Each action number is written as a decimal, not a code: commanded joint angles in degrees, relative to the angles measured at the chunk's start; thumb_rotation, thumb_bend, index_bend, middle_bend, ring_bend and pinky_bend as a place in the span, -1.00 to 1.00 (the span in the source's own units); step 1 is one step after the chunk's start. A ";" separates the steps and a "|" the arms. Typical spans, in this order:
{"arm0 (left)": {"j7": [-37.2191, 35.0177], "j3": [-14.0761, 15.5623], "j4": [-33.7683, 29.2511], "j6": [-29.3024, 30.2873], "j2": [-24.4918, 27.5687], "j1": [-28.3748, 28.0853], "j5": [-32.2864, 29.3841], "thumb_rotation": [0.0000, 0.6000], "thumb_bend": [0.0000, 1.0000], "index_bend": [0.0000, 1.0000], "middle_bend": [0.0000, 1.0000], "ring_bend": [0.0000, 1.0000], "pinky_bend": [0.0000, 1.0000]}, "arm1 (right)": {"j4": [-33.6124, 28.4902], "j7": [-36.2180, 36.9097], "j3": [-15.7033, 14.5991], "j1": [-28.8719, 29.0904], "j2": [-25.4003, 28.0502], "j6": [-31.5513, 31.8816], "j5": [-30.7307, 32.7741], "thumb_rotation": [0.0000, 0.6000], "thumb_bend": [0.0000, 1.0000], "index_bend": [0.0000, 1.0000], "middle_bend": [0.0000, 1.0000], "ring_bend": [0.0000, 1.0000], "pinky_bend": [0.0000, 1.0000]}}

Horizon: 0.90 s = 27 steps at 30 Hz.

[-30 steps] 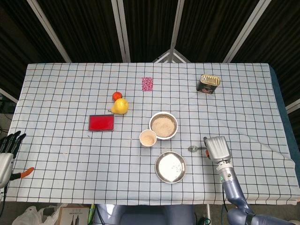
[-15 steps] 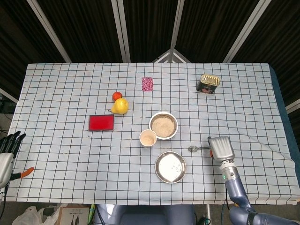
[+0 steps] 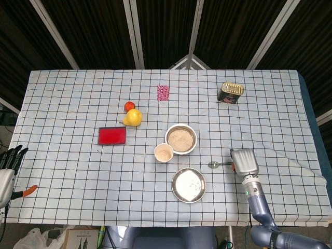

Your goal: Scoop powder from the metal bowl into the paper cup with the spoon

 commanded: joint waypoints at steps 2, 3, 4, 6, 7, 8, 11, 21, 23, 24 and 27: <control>0.10 -0.02 0.01 -0.09 -0.03 -0.05 -0.07 1.00 -1.00 -1.00 -1.00 -1.00 -1.00 | 0.48 -0.04 -0.30 0.15 -0.31 -0.17 0.53 1.00 -0.11 0.00 0.86 1.00 0.94; 0.15 -0.03 0.01 -0.09 -0.06 -0.06 -0.09 1.00 -1.00 -1.00 -1.00 -1.00 -1.00 | 0.59 -0.04 -0.41 0.17 -0.39 -0.18 0.72 1.00 -0.11 0.00 0.86 1.00 0.94; 0.19 -0.04 0.00 -0.07 -0.07 -0.06 -0.09 1.00 -1.00 -1.00 -1.00 -1.00 -1.00 | 0.69 -0.01 -0.50 0.17 -0.47 -0.19 0.85 1.00 -0.11 0.00 0.86 1.00 0.94; 0.26 -0.05 -0.03 -0.04 -0.08 -0.04 -0.12 1.00 -1.00 -1.00 -1.00 -1.00 -1.00 | 0.91 0.06 -0.65 0.20 -0.62 -0.14 0.98 1.00 -0.11 0.00 0.86 1.00 0.94; 0.27 -0.05 -0.04 -0.03 -0.07 -0.04 -0.13 1.00 -1.00 -1.00 -1.00 -1.00 -1.00 | 0.97 0.07 -0.72 0.20 -0.66 -0.13 1.02 1.00 -0.11 0.00 0.86 1.00 0.94; 0.29 -0.05 -0.06 0.00 -0.07 -0.02 -0.14 1.00 -1.00 -1.00 -1.00 -1.00 -1.00 | 1.04 0.13 -0.80 0.20 -0.71 -0.09 1.06 1.00 -0.11 0.00 0.86 1.00 0.94; 0.38 -0.06 -0.06 0.02 -0.11 -0.01 -0.18 1.00 -1.00 -1.00 -1.00 -1.00 -1.00 | 1.12 0.37 -1.00 0.19 -0.80 0.01 1.15 1.00 -0.11 0.00 0.86 1.00 0.94; 0.40 -0.05 -0.09 0.07 -0.12 0.02 -0.19 1.00 -1.00 -1.00 -1.00 -1.00 -1.00 | 2.32 0.96 -1.34 0.30 -1.49 -0.19 1.88 1.00 -0.11 0.00 0.86 1.00 0.94; 0.41 -0.06 -0.10 0.00 -0.10 -0.02 -0.22 1.00 -1.00 -1.00 -1.00 -1.00 -1.00 | 2.45 1.09 -1.45 0.27 -1.60 -0.20 1.96 1.00 -0.11 0.00 0.86 1.00 0.94; 0.40 -0.05 -0.11 -0.02 -0.10 -0.03 -0.21 1.00 -1.00 -1.00 -1.00 -1.00 -1.00 | 2.52 1.23 -1.48 0.25 -1.67 -0.23 2.04 1.00 -0.11 0.00 0.86 1.00 0.94; 0.44 -0.05 -0.10 0.03 -0.12 -0.02 -0.17 1.00 -1.00 -1.00 -1.00 -1.00 -1.00 | 2.81 1.55 -1.57 0.24 -1.93 -0.31 2.19 1.00 -0.11 0.00 0.86 1.00 0.94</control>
